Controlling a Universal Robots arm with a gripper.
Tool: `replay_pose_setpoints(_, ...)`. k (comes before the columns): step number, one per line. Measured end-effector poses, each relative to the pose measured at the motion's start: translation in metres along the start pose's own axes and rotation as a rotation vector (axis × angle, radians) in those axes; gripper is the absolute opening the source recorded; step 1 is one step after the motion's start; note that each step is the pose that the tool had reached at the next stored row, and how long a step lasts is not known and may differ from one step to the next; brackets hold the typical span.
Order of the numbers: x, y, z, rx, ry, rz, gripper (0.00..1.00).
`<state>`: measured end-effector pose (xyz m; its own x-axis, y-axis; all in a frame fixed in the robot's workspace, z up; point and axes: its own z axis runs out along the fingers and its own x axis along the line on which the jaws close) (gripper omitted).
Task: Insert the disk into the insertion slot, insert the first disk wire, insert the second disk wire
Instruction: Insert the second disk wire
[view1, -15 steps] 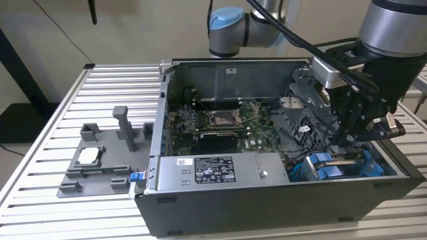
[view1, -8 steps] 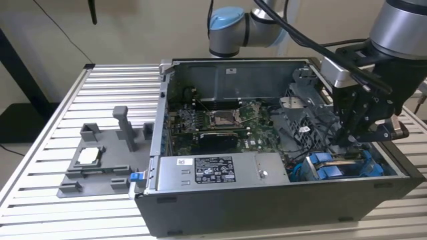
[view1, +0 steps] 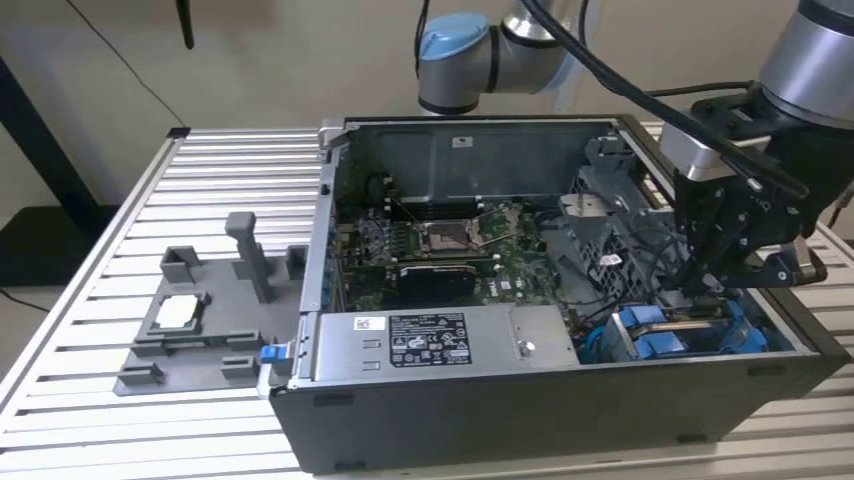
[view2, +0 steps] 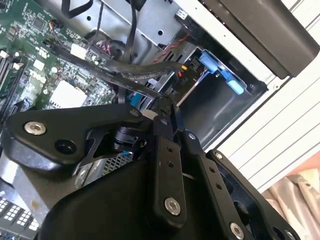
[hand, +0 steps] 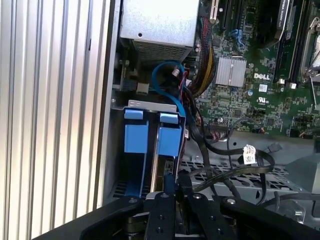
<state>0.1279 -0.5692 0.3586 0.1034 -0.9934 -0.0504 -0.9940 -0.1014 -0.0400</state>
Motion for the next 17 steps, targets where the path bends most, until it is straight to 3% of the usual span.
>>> replay_pose_setpoints(6, 0.0004, 0.0, 0.0005, -0.0008, 0.0004, 0.0, 0.16)
replay_pose_setpoints(17, 0.0021, 0.0006, 0.0076, -0.0008, 0.0003, 0.001, 0.16)
